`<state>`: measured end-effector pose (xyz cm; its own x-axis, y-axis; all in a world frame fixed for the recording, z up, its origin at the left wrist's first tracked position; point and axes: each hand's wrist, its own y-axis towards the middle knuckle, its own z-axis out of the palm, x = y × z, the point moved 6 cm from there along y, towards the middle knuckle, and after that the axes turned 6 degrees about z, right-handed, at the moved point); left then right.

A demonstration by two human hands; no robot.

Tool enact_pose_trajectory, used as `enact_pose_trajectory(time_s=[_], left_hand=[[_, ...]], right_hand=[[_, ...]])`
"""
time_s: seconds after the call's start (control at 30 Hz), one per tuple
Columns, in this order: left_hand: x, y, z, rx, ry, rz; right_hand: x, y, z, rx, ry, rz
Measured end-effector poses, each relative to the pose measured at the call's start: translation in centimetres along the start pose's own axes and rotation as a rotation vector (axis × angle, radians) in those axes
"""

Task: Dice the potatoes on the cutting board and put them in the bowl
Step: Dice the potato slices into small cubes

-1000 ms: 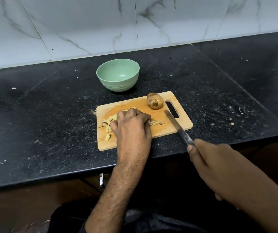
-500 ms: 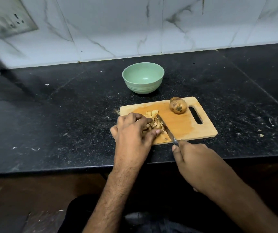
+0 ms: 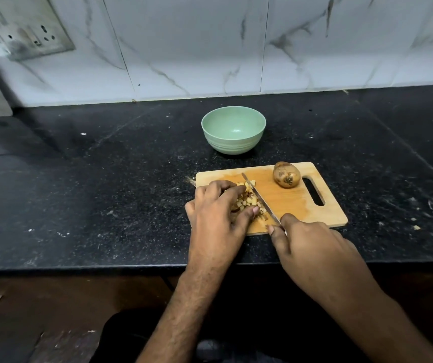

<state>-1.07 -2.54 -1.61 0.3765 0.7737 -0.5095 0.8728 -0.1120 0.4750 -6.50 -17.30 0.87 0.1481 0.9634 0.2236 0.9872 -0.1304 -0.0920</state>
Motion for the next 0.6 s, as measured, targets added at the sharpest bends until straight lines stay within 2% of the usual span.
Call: enact_pose_trajectory(time_s=[0.2, 0.4, 0.6], left_hand=[[-0.1, 0.3, -0.2, -0.031, -0.011, 0.000], [1.5, 0.1, 0.8, 0.185, 0.011, -0.086], [2.1, 0.5, 1.0, 0.172, 0.040, -0.072]], right_hand=[[-0.8, 0.2, 0.1, 0.007, 0.029, 0.024], [-1.7, 1.4, 1.0, 0.045, 0.026, 0.065], [0.2, 2.7, 0.9, 0.181, 0.026, 0.040]])
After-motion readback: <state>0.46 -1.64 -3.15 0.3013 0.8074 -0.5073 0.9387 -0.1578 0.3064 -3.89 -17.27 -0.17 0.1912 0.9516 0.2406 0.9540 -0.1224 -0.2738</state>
